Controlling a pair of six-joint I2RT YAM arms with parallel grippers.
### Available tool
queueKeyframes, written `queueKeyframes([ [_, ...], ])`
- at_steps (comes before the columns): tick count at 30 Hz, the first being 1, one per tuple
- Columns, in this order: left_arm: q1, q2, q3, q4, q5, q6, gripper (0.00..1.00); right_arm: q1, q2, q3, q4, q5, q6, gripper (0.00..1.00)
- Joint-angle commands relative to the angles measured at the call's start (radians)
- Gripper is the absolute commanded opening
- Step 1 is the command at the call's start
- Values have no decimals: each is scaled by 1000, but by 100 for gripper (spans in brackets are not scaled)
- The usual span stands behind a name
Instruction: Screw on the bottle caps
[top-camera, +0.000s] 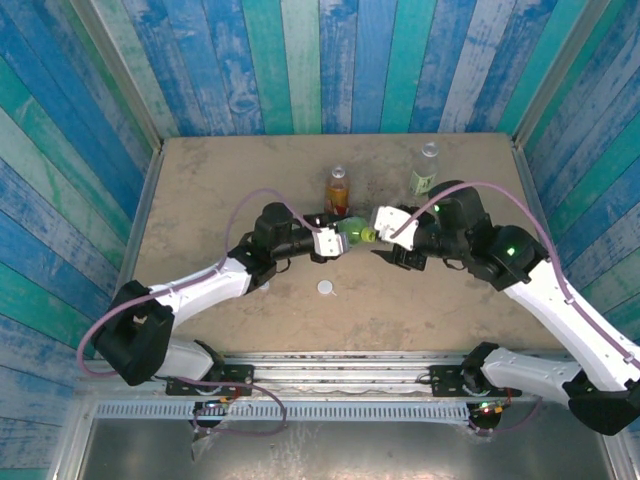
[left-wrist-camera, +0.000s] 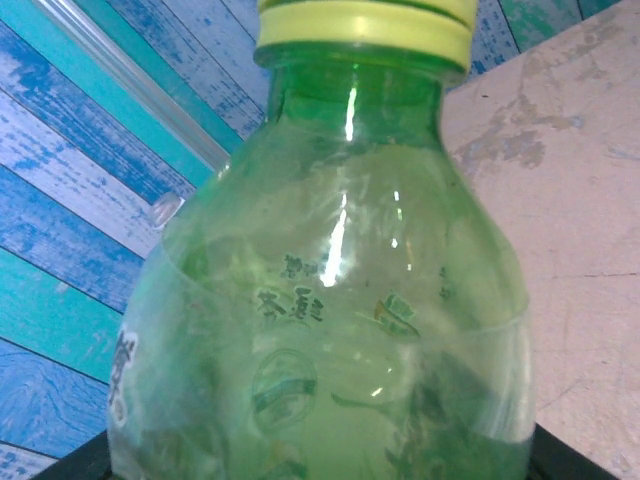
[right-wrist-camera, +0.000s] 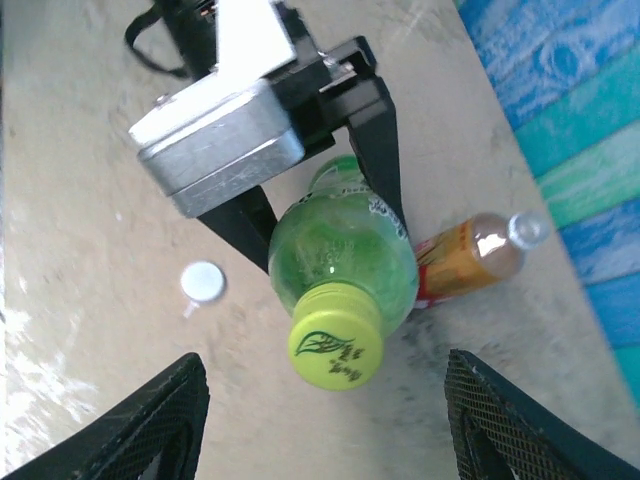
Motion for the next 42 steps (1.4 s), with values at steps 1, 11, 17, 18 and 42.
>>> queueKeyframes([
  [1,-5,-49,-24,-26,27,16,57,25,30,36,-68,69,-287,65],
  [11,-4,-48,-24,-38,31,22,57,57,94,46,-71,86,-320,52],
  [17,-4,-49,-22,-42,34,22,57,57,118,39,-69,117,-327,47],
  [18,-3,-49,-20,-44,35,22,57,57,119,37,-69,119,-328,46],
  [42,-4,-39,-3,-28,23,13,57,15,114,-11,43,84,-34,19],
])
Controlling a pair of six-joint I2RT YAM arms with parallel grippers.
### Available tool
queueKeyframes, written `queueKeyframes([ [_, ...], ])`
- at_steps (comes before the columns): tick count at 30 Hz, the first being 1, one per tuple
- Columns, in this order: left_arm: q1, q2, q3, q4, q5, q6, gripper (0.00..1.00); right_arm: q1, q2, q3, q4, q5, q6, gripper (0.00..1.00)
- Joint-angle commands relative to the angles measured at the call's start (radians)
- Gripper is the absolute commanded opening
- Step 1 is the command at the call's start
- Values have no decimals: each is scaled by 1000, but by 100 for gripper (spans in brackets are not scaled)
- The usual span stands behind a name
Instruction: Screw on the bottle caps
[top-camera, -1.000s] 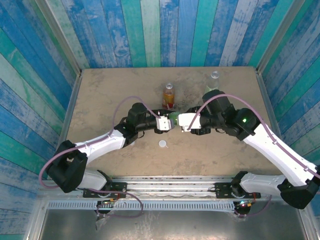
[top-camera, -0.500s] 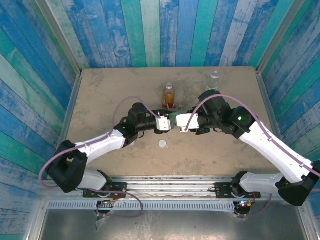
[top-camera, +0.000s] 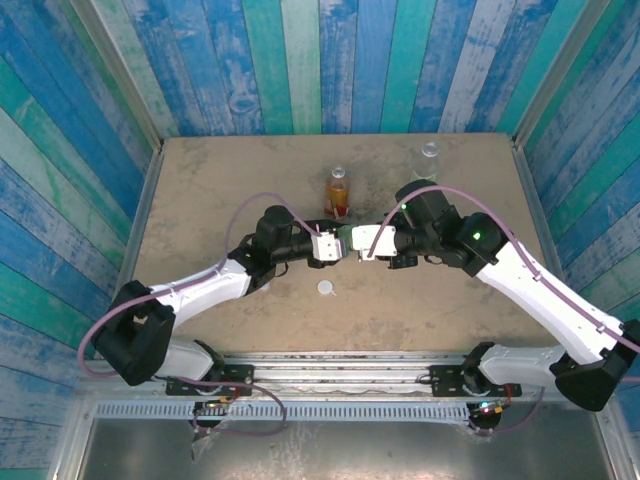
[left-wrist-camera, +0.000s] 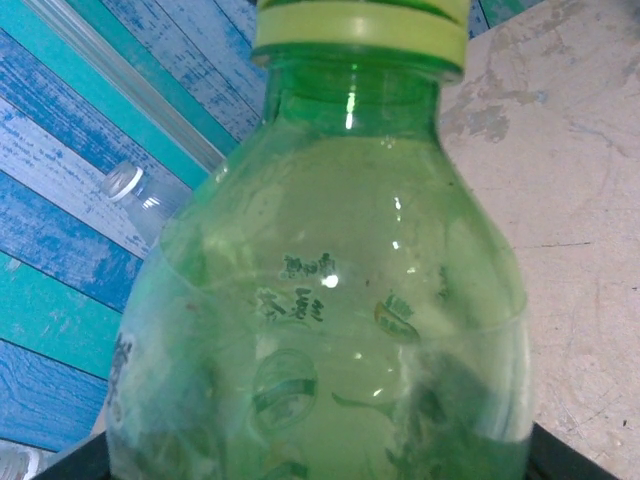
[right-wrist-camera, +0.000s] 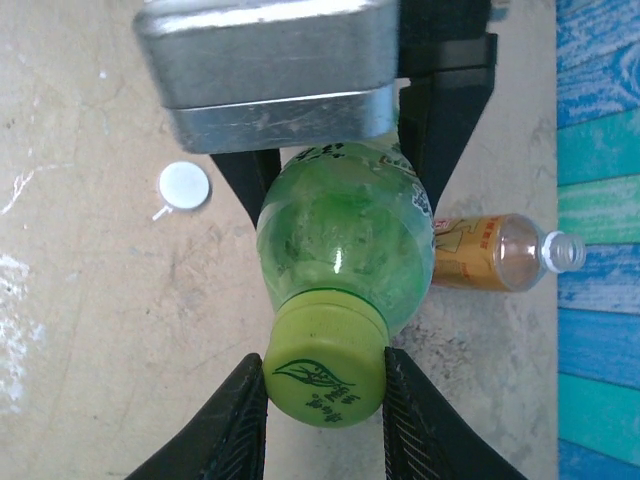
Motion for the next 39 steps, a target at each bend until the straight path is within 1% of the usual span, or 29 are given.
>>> queueKeyframes([
  [1,-6,-35,15,35,14,1,57,-35,-39,-48,127,-24,259,18],
  [2,-6,-31,17,41,14,2,57,-41,-54,-72,173,-21,346,16],
  [4,-6,-18,28,46,20,4,57,-47,-90,-128,289,6,619,12],
  [6,-7,-6,39,47,29,4,57,-47,-111,-176,361,6,889,10],
  [8,-7,2,44,46,31,4,57,-48,-123,-203,392,22,1163,6],
  [10,-7,3,44,44,28,6,57,-48,-124,-215,373,34,1410,3],
  [12,-6,5,43,43,26,10,57,-48,-123,-232,373,-17,1521,5],
  [14,-6,10,42,41,24,12,57,-48,-122,-233,368,-52,1514,10],
  [15,-7,12,43,40,25,12,57,-49,-123,-230,355,-52,1482,12],
  [17,-7,11,42,37,27,15,57,-50,-126,-212,315,-53,1319,19],
  [20,-6,3,34,35,27,12,57,-50,-116,-152,193,-98,923,40],
  [21,-6,2,31,34,28,11,57,-50,-110,-129,139,-94,796,47],
  [22,-5,2,31,32,28,12,57,-50,-108,-106,92,-73,696,52],
  [23,-6,1,28,35,30,8,57,-50,-108,-90,64,-56,634,56],
  [24,-6,-2,25,35,34,3,57,-49,-110,-76,40,-57,548,59],
  [25,-6,-4,22,34,38,0,57,-48,-115,-63,19,-62,458,60],
  [30,-6,-24,7,25,45,-4,57,-25,-101,0,-35,-30,135,63],
  [33,-4,-29,-4,30,52,-11,58,5,-85,21,-54,-10,-23,63],
  [35,-3,-30,-7,31,55,-17,57,25,-74,32,-53,5,-78,62],
  [39,-1,-32,-10,32,58,-19,57,45,-40,56,-66,12,-108,58],
])
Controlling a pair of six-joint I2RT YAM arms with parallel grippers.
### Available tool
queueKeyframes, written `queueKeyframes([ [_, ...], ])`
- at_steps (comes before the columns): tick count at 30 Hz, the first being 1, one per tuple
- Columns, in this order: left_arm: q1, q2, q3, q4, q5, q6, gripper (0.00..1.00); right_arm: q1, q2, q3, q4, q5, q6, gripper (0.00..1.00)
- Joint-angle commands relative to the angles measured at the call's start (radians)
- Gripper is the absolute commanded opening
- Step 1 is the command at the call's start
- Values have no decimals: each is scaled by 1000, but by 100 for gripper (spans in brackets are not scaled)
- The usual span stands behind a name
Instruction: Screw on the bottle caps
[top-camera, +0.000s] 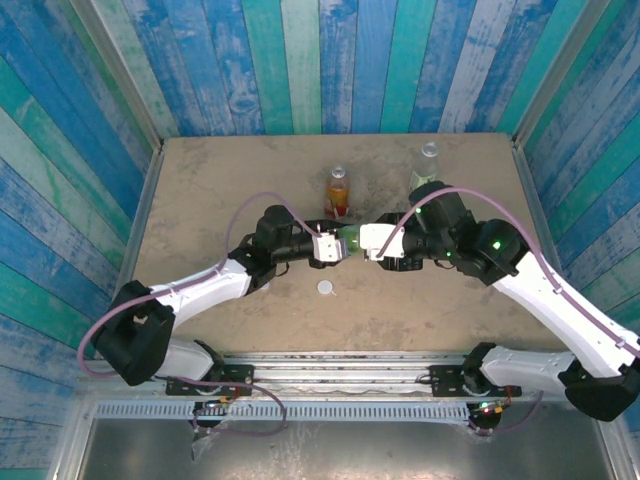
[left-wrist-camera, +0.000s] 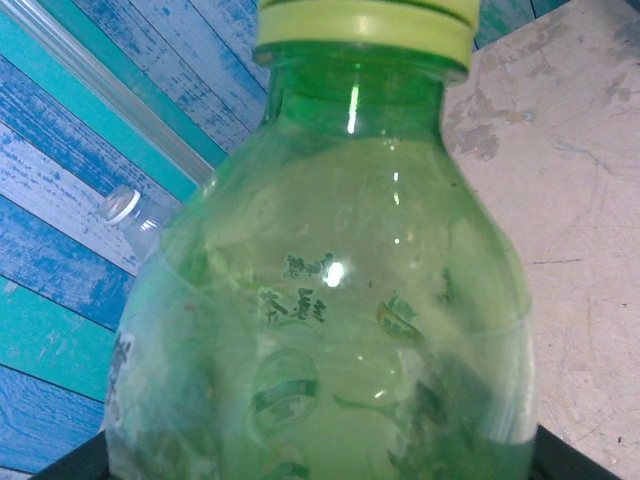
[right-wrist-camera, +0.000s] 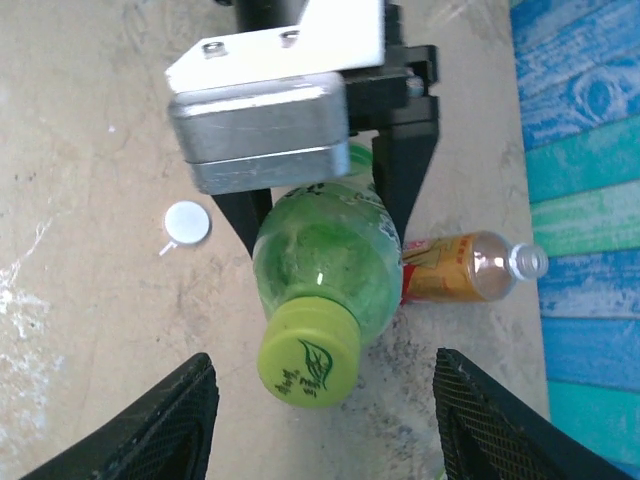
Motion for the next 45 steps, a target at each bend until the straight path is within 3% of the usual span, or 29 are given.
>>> queueKeyframes([
  [1,3,-32,-13,18,21,-17,57,12,26,27,-42,27,-112,56],
  [19,8,-32,-10,16,30,-31,57,13,71,-3,-28,63,-88,41],
  [28,10,-35,-10,9,22,-28,57,13,70,-3,-23,73,-57,23],
  [32,9,-34,-10,17,12,-30,57,9,61,-8,-8,67,66,18],
  [36,9,-24,-3,21,9,-29,57,-19,37,-47,72,7,308,10],
  [40,10,-20,3,19,13,-28,57,-25,13,-84,130,49,542,5],
  [45,8,-18,6,21,12,-26,57,-27,-9,-108,136,68,677,2],
])
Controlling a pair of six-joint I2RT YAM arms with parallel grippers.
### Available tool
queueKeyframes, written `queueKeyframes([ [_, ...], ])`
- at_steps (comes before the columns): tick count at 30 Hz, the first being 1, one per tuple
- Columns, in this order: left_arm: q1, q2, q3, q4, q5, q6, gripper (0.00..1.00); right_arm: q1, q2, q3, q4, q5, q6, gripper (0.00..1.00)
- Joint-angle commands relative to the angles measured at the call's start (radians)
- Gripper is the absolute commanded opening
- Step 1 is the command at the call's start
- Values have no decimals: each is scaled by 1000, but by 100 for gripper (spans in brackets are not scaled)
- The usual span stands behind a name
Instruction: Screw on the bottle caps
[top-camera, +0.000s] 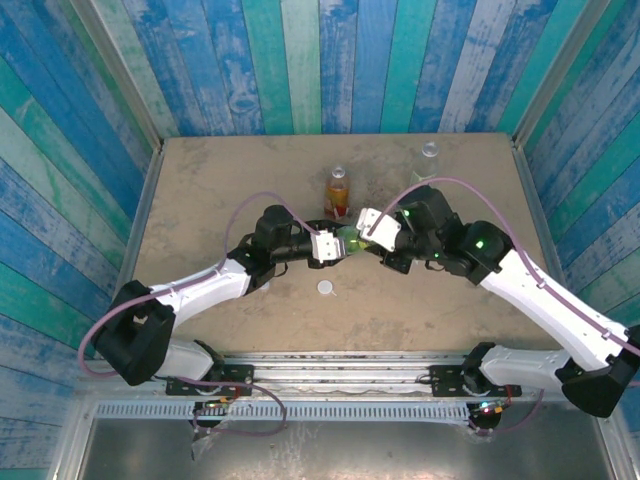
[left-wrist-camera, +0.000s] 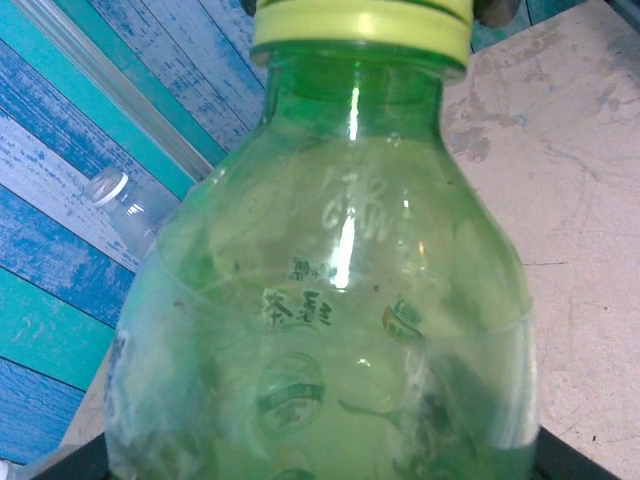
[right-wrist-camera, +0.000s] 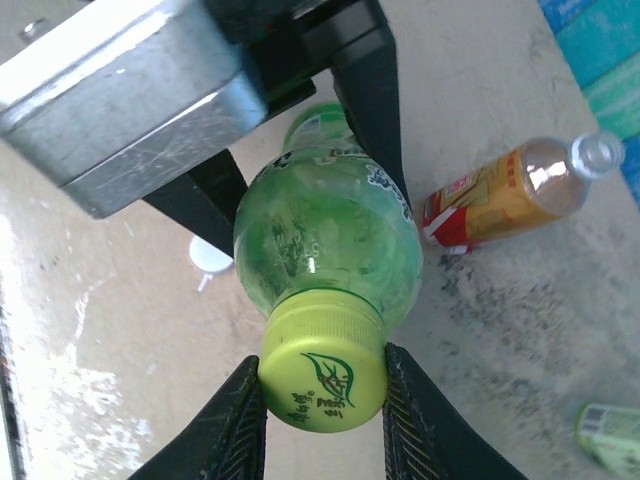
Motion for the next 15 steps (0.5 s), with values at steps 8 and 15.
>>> queueKeyframes([
  [8,0,-12,4,42,9,16,57,-16,-79,-68,48,-40,-30,33],
  [15,73,18,-99,391,130,-215,57,-43,-175,-95,152,-75,-30,69],
])
